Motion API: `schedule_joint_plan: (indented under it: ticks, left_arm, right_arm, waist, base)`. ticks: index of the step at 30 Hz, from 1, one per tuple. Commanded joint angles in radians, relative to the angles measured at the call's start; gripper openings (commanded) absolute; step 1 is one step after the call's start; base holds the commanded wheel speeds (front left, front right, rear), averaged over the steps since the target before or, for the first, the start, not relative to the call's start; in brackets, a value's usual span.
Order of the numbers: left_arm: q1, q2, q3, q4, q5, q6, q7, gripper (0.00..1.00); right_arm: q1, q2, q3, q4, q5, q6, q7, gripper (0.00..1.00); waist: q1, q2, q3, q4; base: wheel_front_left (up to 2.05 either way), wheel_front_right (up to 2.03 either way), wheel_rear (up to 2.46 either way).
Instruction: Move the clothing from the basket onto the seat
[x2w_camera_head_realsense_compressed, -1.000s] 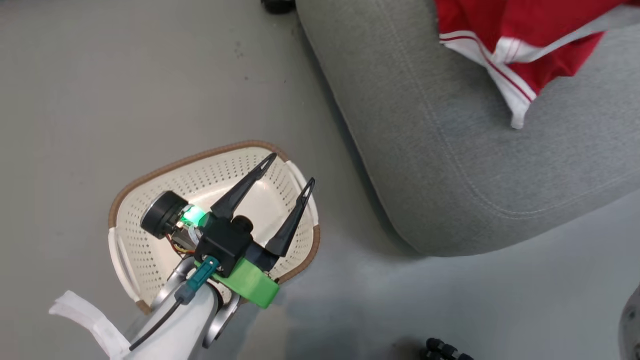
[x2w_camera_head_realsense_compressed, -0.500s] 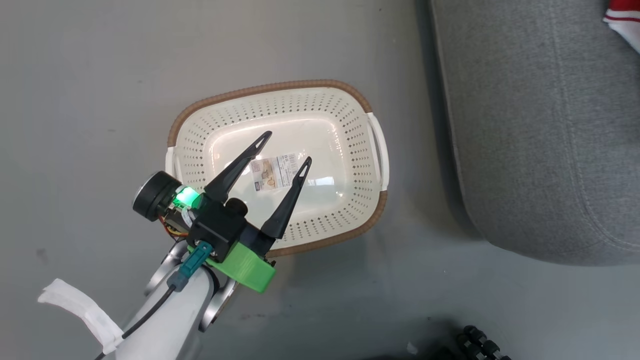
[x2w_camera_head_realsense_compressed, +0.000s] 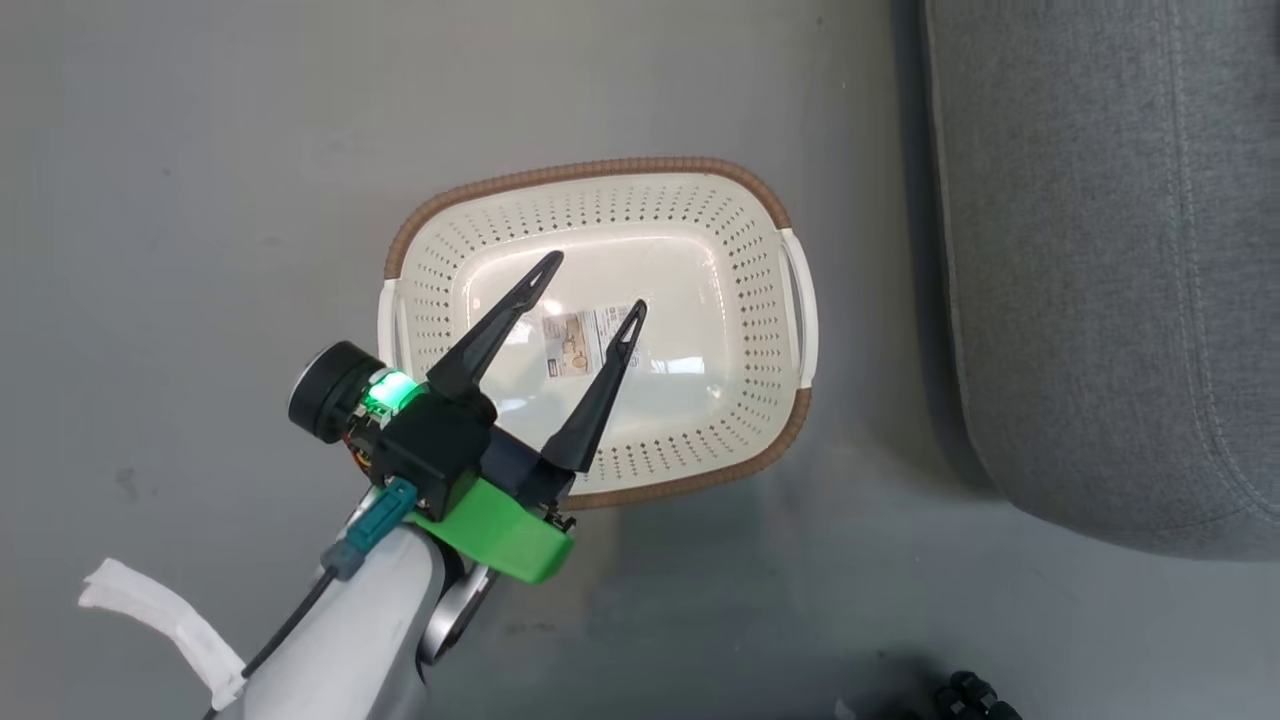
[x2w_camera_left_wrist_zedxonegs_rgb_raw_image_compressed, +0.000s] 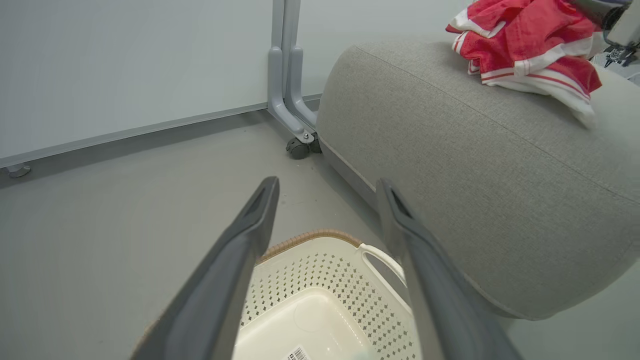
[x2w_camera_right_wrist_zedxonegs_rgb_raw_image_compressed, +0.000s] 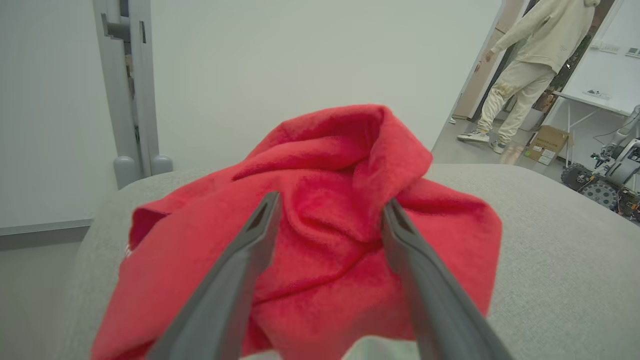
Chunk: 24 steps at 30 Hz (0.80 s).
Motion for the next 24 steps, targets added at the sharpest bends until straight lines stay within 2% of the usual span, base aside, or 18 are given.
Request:
schedule_joint_plan:
  ticks: [1, 5, 10, 17, 24]
  left_arm:
    - [0.022, -0.006, 0.02, -0.011, 0.004, -0.004, 0.0, 1.0]
    - [0.077, -0.063, 0.063, -0.039, -0.082, -0.016, 0.0, 1.0]
    - [0.146, -0.117, 0.178, -0.021, -0.157, -0.023, 0.0, 1.0]
    - [0.246, -0.17, 0.37, -0.015, -0.109, -0.022, 0.0, 1.0]
    - [0.373, -0.179, 0.499, -0.03, -0.058, 0.018, 0.0, 1.0]
  right_arm:
    - [0.053, 0.018, 0.03, -0.028, 0.024, -0.001, -0.003, 1.0]
    - [0.17, 0.069, 0.12, -0.137, 0.083, -0.001, -0.003, 1.0]
    - [0.274, 0.132, 0.285, -0.217, 0.11, -0.001, -0.003, 1.0]
    - [0.352, 0.196, 0.484, -0.171, 0.119, -0.001, -0.003, 1.0]
    - [0.448, 0.232, 0.604, -0.137, 0.116, -0.001, -0.003, 1.0]
  waist:
    - [-0.0001, 0.0, -0.074, -0.012]
    - [-0.0001, 0.0, -0.154, 0.011]
    - [-0.0001, 0.0, -0.266, 0.062]
    - [-0.0001, 0.0, -0.425, 0.138]
    - [-0.0001, 0.0, -0.583, 0.187]
  base:
    - [0.0, 0.0, 0.0]
    - [0.0, 0.0, 0.0]
    - [0.0, 0.0, 0.0]
    - [0.0, 0.0, 0.0]
    - [0.0, 0.0, 0.0]
